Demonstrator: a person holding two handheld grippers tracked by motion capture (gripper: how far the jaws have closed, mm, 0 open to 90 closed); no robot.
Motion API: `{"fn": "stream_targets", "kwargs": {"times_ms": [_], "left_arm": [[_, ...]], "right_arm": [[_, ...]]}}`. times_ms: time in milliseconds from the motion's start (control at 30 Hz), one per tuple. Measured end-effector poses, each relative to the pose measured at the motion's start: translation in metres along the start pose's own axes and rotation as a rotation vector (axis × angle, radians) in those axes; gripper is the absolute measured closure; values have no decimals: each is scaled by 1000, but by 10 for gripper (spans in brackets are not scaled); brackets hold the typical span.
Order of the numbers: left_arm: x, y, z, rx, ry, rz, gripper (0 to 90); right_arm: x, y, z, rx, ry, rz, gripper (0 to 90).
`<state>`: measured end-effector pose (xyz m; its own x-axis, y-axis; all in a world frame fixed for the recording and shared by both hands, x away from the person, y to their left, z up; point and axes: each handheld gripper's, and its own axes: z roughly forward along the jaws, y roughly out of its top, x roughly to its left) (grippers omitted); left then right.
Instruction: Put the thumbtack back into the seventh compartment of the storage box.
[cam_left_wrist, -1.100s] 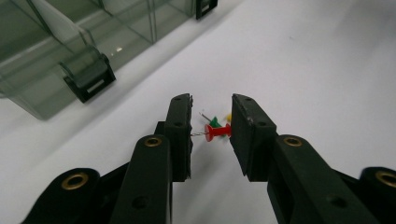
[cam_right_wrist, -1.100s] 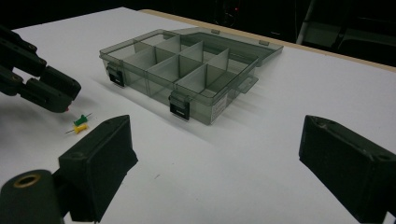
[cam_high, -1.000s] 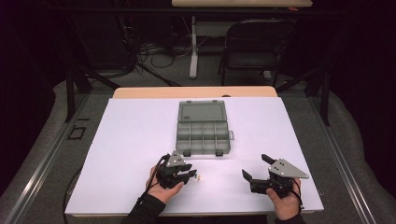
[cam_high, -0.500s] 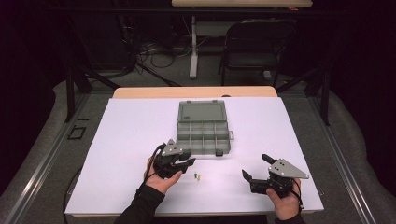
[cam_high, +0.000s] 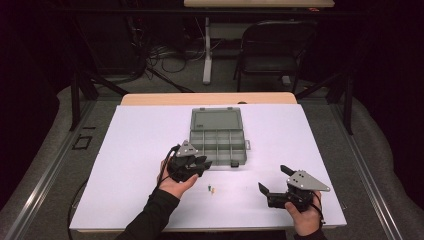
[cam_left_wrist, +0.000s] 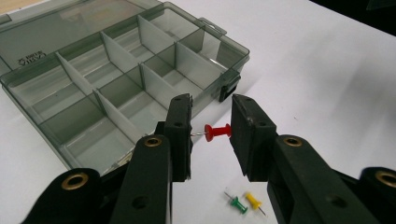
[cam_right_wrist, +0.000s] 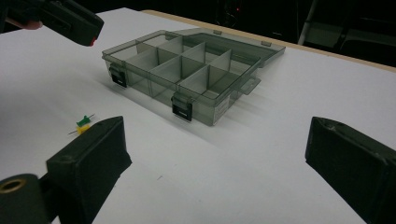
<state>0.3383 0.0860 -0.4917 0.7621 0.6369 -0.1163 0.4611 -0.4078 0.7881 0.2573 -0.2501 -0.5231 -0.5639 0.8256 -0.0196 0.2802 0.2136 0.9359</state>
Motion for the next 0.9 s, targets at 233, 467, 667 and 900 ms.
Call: {"fn": "stream_targets", "kwargs": {"times_ms": [233,467,667,900], "left_arm": [[2,12,7,4,2,3,690],[4,26,16,1,3,-11,690],[4,34,24,6,3,-7,690],[3,40,39,28,5,-10,690]], "right_arm": [[-1,0,0,5,0,1,54],[-1,0,0,9,2,-1,54],[-2,0,0,8,-1,0,54],[-2,-1,0,9,1,1,54]]}}
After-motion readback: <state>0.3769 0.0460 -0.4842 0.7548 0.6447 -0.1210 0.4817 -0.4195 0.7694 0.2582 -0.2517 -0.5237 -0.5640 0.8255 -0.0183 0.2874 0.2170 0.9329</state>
